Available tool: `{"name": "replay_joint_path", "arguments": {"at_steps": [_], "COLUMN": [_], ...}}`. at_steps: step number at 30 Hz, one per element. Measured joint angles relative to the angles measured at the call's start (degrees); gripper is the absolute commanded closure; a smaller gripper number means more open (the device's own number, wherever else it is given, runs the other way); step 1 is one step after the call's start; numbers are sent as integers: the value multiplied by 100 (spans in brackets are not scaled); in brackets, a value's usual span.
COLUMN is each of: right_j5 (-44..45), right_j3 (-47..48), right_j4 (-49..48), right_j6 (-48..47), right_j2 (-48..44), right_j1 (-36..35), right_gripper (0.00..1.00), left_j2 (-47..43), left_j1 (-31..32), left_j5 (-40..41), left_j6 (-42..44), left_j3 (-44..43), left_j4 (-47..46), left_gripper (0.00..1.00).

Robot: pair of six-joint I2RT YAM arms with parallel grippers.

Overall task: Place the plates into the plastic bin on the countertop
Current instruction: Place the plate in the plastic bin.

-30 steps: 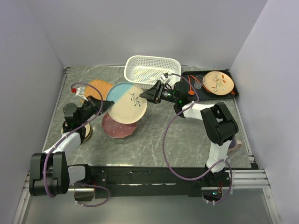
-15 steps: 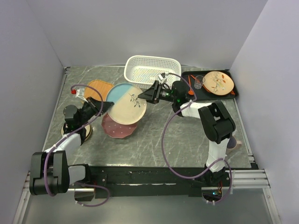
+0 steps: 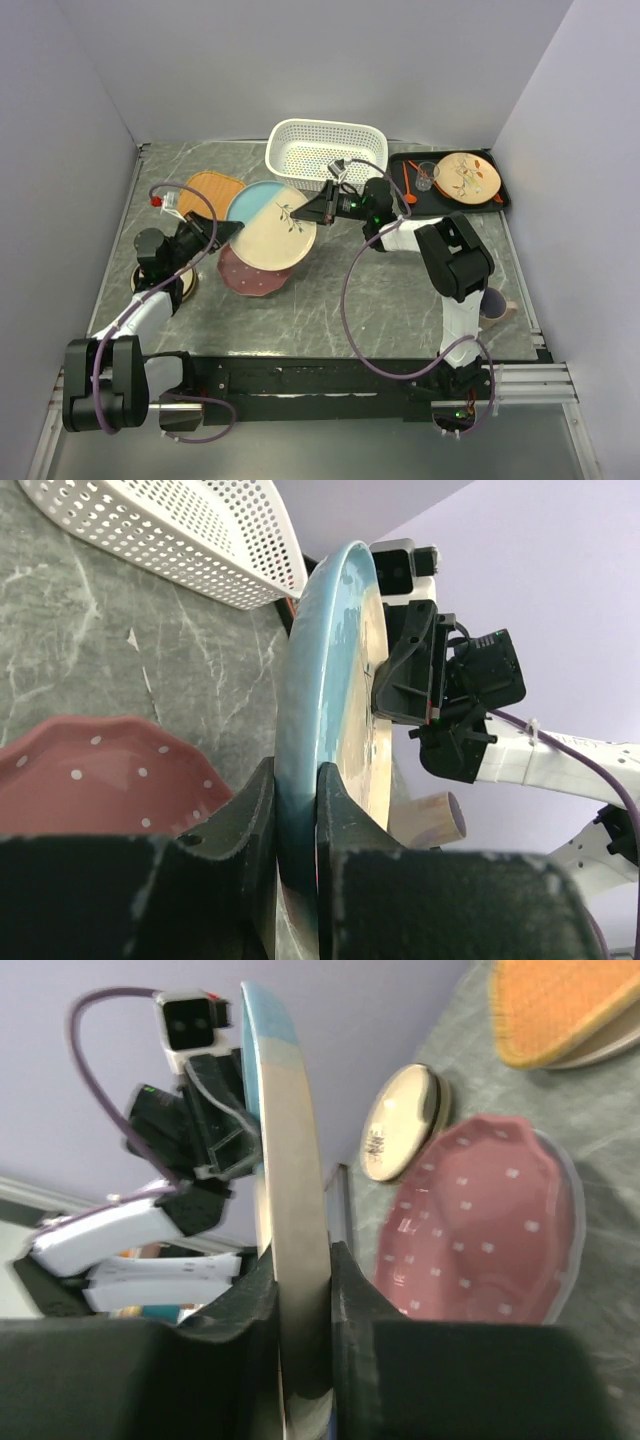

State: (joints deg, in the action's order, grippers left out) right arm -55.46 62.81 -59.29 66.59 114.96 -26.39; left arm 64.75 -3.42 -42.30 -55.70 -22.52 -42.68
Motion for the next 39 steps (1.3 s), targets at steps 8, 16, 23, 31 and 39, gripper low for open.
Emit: {"name": "replay_joint_path", "arguments": {"at_steps": [8, 16, 23, 31, 39], "right_j5": [-44, -48, -52, -48, 22], "right_j3": [-2, -22, -59, -61, -57], "right_j4": [-210, -179, 28, 52, 385], "right_j6": [289, 278, 236, 232, 17], "right_j2": [7, 7, 7, 7, 4], "right_j1": [17, -42, -136, -140, -133], "right_gripper": [100, 100, 100, 100, 100], "left_j2": [0, -157, -280, -315, -584], "left_j1": [0, 52, 68, 68, 68], "left_j5": [-11, 310, 662, 955, 1641], "left_j6": [-50, 555, 1062, 1305, 1482], "left_j3": [0, -13, -203, -238, -339], "left_j4": [-70, 442, 772, 1167, 1853], "left_gripper": [90, 31, 1, 1, 1]}}
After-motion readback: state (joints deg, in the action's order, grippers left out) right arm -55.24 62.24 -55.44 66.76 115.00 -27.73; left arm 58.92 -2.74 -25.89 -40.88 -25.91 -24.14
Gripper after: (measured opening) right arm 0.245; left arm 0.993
